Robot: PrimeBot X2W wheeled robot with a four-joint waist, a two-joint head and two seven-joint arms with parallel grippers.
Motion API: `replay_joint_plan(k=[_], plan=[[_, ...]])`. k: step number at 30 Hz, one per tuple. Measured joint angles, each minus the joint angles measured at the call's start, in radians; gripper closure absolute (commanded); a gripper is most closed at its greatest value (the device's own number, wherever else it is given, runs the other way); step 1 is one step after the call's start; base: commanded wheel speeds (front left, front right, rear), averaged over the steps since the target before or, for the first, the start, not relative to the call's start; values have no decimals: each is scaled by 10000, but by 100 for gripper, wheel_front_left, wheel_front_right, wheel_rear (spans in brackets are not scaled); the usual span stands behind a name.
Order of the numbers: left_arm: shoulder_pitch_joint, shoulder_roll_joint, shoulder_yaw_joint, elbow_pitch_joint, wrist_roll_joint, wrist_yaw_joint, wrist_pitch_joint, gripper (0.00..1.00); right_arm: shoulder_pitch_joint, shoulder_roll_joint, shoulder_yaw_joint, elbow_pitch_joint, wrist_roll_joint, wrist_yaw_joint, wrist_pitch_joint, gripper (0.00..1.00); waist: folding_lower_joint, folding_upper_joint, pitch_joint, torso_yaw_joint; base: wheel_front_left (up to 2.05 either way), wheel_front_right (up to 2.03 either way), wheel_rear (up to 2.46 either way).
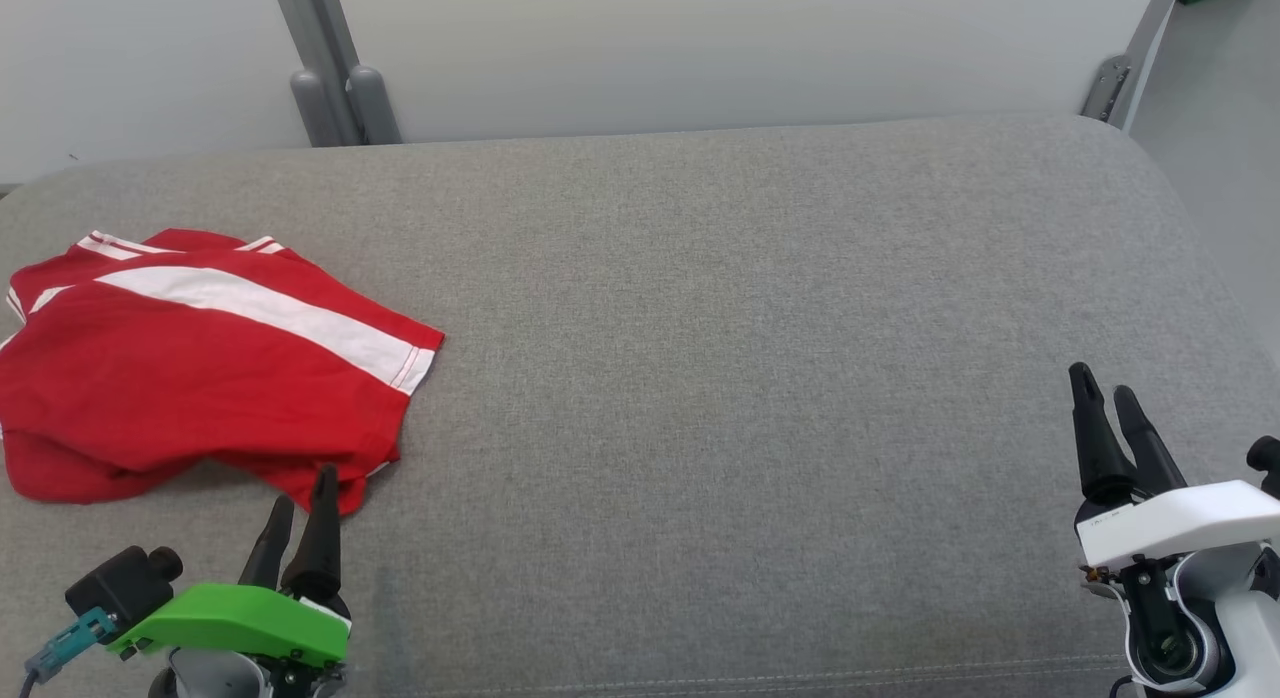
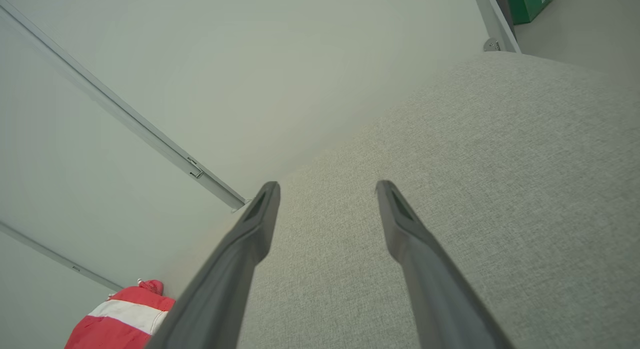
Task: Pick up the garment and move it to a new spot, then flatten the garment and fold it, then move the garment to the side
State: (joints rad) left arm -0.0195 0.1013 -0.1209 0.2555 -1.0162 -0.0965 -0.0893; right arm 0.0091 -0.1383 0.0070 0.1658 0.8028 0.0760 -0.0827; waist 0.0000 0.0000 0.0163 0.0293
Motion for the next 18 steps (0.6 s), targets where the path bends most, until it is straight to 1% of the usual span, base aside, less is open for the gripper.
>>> replay_joint_plan(k=[5,11,13,16,18], plan=[[-11,21,-56,-142,1072,96,-125,0,0,-73,199,-58,-894,-125,-194,0,0,0,1,38,0,0,0],[-2,2,-155,-305,2004,109,-380,0,3,-132,341,-92,-1847,-268,-410,0,0,0,-6,59,0,0,0],[3,-13,-198,-359,2429,178,-412,0,3,-159,368,-100,-2136,-343,-491,0,0,0,-6,62,0,0,0],[12,-48,-259,-401,2926,178,-541,0,5,-198,399,-128,-2581,-357,-589,0,0,0,-3,64,0,0,0],[20,-88,-307,-439,3173,178,-614,0,7,-209,405,-140,-2815,-445,-667,0,0,0,-1,64,0,0,0]])
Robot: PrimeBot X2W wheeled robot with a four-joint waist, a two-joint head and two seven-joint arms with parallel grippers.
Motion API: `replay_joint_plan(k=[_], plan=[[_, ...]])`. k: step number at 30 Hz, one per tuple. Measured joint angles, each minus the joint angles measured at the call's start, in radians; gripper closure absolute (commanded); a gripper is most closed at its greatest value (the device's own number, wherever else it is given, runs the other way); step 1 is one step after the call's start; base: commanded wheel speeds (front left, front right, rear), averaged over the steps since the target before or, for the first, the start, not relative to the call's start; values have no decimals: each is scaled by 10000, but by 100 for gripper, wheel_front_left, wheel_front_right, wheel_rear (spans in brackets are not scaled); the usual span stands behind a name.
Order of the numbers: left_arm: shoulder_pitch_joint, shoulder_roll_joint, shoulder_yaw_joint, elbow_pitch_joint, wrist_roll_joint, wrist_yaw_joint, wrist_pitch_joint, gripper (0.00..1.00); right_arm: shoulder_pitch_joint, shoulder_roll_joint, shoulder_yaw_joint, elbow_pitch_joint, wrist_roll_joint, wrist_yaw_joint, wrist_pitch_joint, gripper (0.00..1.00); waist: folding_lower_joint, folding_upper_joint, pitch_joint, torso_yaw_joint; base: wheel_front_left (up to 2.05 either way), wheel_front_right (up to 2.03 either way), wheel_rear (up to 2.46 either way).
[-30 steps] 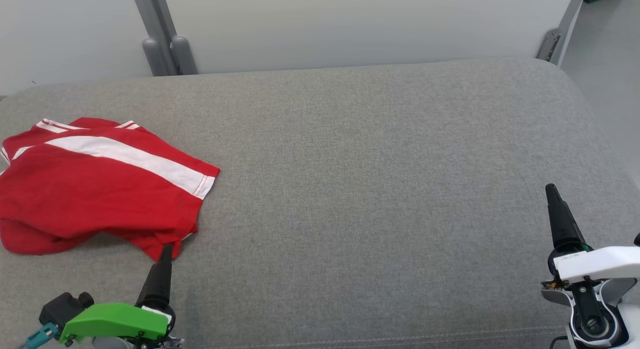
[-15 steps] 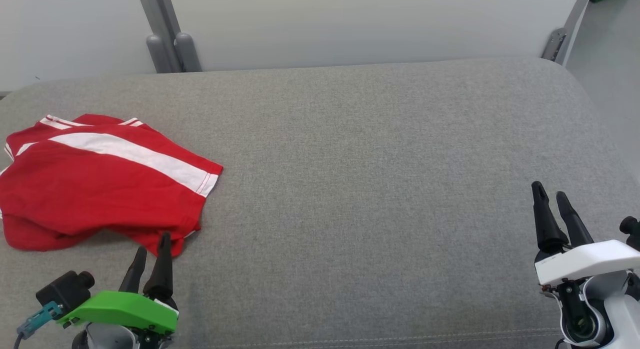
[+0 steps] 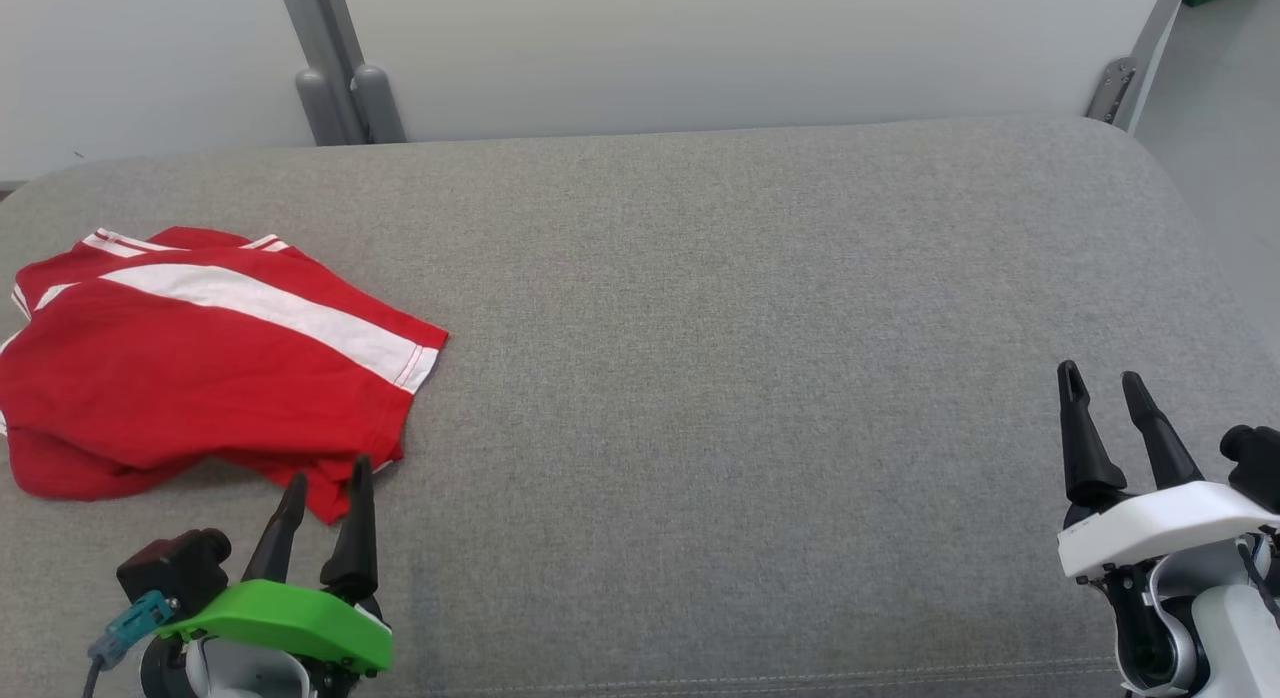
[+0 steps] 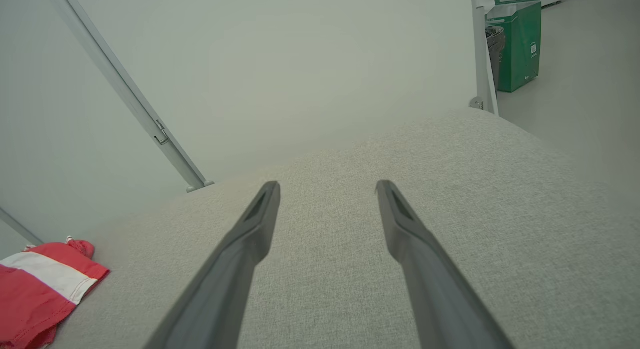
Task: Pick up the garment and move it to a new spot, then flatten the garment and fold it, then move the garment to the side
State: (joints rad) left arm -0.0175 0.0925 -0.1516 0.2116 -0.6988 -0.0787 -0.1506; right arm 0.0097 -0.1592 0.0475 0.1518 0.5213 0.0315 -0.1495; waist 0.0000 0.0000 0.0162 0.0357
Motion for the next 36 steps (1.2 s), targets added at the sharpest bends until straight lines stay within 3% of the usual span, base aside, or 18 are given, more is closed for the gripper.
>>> replay_joint_plan(k=[27,36], plan=[[208,-155,-251,-343,4117,-104,-984,0,201,-81,-113,-307,-3563,-322,-1003,0,0,0,64,-64,0,0,0],[255,-238,-238,-293,4184,-226,-984,0,203,21,-405,-305,-3538,-230,-1009,0,0,0,95,-84,0,0,0]])
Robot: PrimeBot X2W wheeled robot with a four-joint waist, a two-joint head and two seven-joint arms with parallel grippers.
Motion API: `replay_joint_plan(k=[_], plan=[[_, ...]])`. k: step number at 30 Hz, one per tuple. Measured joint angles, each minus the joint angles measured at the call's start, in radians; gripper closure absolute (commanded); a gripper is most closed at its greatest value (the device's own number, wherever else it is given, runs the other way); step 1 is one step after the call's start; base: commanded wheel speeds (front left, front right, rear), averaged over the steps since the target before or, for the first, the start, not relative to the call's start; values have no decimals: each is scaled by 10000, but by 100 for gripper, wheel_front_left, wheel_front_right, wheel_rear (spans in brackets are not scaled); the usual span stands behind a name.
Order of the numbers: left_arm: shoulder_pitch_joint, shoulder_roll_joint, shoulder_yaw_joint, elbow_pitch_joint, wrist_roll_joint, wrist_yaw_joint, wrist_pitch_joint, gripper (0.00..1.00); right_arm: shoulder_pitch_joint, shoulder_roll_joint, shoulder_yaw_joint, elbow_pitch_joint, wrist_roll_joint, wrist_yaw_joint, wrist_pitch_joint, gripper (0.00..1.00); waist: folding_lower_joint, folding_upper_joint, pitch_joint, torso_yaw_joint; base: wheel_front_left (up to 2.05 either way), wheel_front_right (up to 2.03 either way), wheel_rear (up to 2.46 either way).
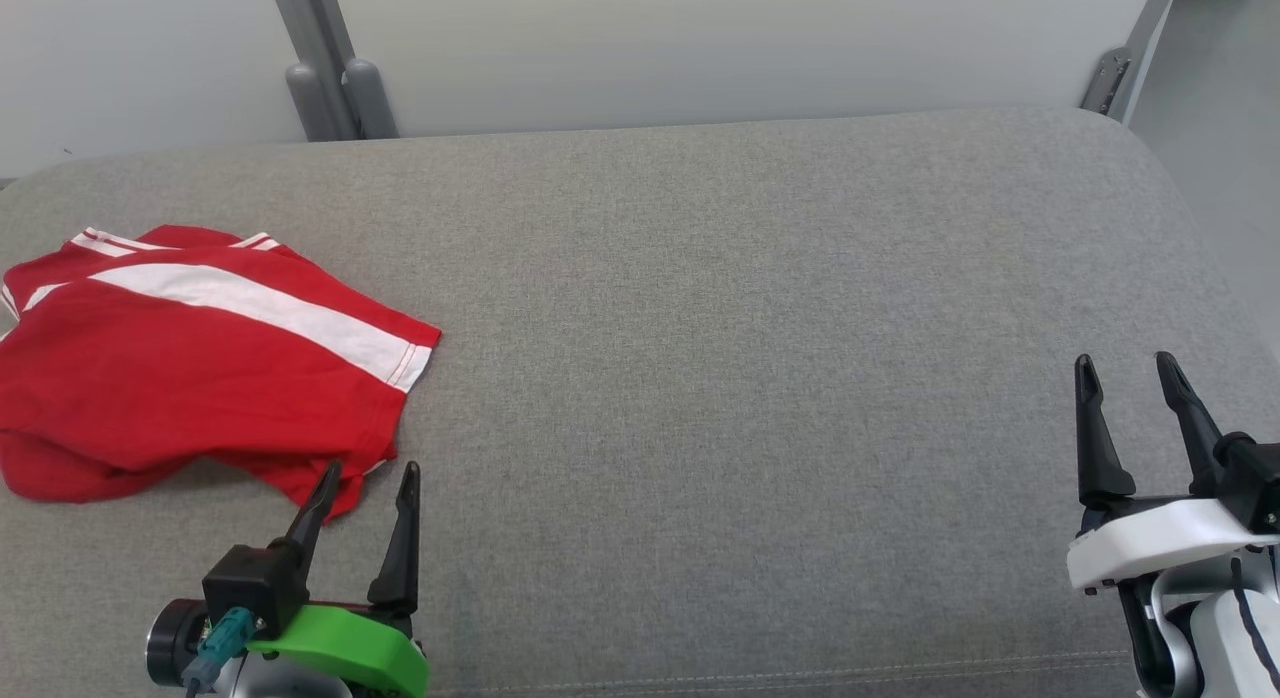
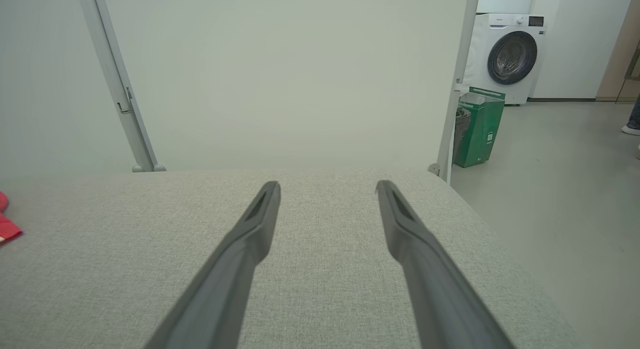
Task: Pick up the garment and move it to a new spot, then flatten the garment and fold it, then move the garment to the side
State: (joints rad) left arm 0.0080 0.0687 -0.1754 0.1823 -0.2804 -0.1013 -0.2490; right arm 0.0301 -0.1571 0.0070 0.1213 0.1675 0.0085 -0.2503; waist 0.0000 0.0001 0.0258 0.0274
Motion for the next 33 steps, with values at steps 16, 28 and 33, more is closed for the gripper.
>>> replay_joint_plan(k=[16,28,33], plan=[[17,-128,111,77,25,-119,0,0,5,84,-244,100,-15,272,0,0,0,0,-25,10,0,0,0],[13,-163,-15,238,90,-142,-2,0,154,169,-414,123,-96,385,0,0,0,0,-41,386,0,0,0],[13,-171,2,282,125,-192,-2,0,195,244,-407,127,-184,443,0,0,0,0,-57,807,0,0,0]])
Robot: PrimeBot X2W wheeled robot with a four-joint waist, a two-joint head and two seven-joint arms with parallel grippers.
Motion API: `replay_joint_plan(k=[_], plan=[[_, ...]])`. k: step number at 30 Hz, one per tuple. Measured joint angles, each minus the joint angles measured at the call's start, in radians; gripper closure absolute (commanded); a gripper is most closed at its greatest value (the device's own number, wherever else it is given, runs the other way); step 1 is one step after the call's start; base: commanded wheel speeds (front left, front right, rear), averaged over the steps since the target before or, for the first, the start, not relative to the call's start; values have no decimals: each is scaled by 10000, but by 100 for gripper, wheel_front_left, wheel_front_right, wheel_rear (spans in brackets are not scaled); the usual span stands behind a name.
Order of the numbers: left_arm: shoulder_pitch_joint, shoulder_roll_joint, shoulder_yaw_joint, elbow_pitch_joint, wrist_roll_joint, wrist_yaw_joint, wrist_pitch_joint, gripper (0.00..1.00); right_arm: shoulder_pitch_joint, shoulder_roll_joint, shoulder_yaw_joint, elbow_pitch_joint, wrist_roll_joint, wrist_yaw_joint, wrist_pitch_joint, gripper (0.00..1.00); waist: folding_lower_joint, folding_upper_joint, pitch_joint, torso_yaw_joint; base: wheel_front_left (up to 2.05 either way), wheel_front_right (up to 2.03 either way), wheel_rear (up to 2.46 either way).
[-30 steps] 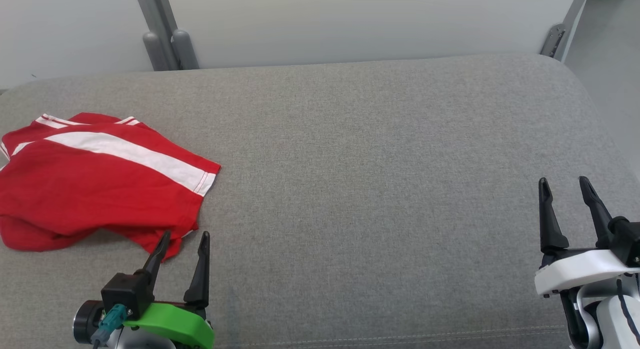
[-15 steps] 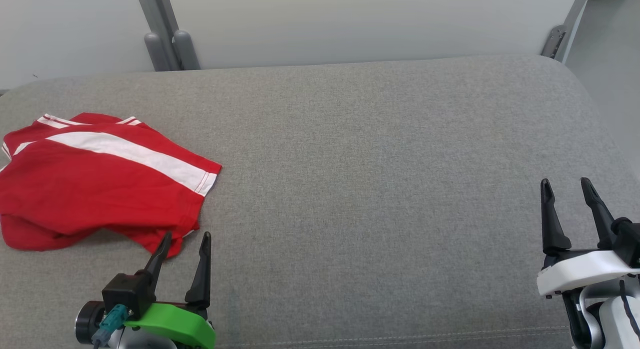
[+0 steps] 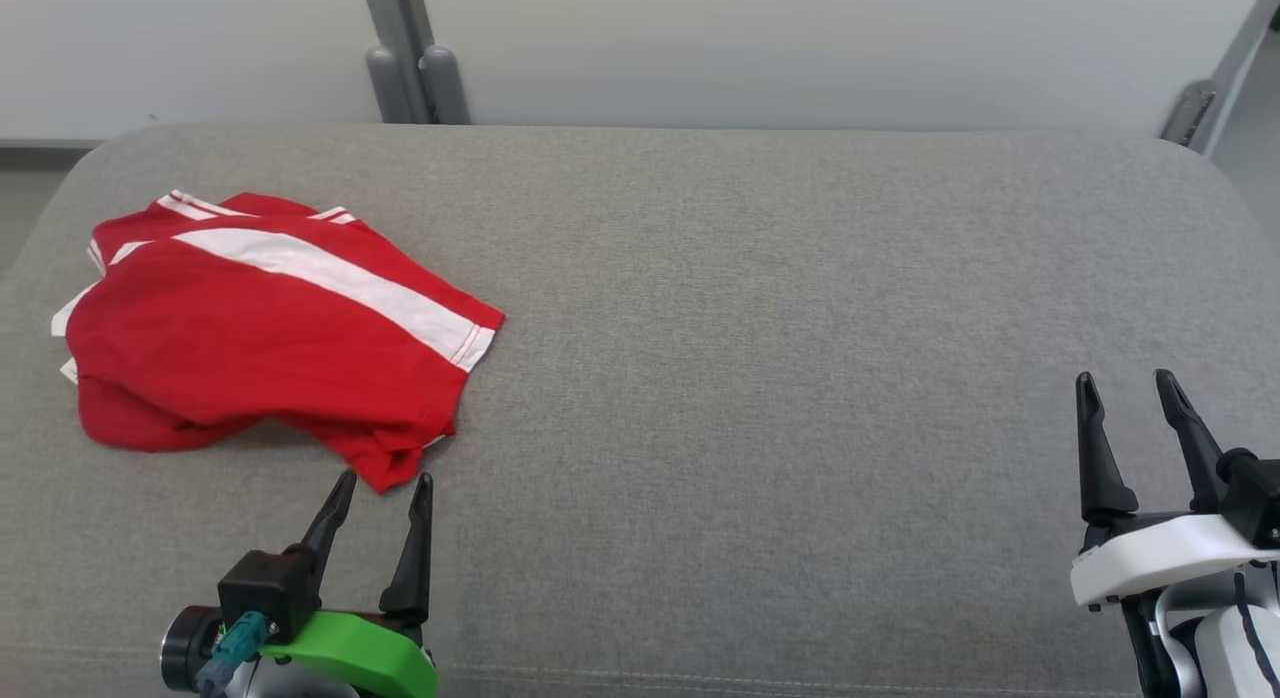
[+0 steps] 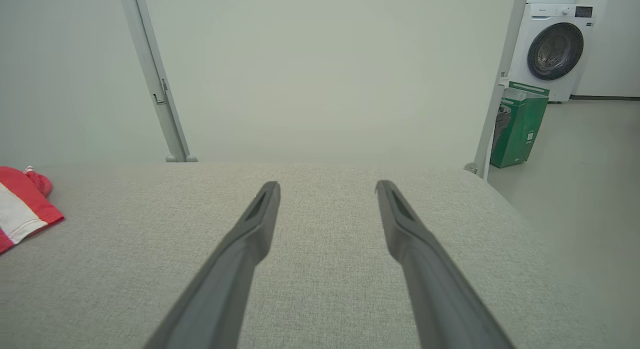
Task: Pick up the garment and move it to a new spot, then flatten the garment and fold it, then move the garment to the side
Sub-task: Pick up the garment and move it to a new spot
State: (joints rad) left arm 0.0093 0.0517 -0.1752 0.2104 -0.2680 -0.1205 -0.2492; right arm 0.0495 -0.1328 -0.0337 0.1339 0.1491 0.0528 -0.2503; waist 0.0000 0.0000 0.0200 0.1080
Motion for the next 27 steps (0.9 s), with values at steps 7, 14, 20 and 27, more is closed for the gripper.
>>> replay_joint_plan(k=[7,14,20,27], plan=[[0,-10,104,58,0,-23,0,0,-2,29,71,8,-174,173,0,0,0,0,-26,764,0,0,0],[1,-13,171,59,0,-23,0,0,-10,79,274,12,-299,267,0,0,0,0,-55,1582,0,0,0],[3,-19,378,19,0,-25,0,0,-110,171,518,15,-412,349,0,0,0,0,-26,2138,0,0,0],[3,-29,537,-13,-2,-25,0,0,-298,186,667,127,-451,433,0,0,0,0,101,2346,0,0,0]])
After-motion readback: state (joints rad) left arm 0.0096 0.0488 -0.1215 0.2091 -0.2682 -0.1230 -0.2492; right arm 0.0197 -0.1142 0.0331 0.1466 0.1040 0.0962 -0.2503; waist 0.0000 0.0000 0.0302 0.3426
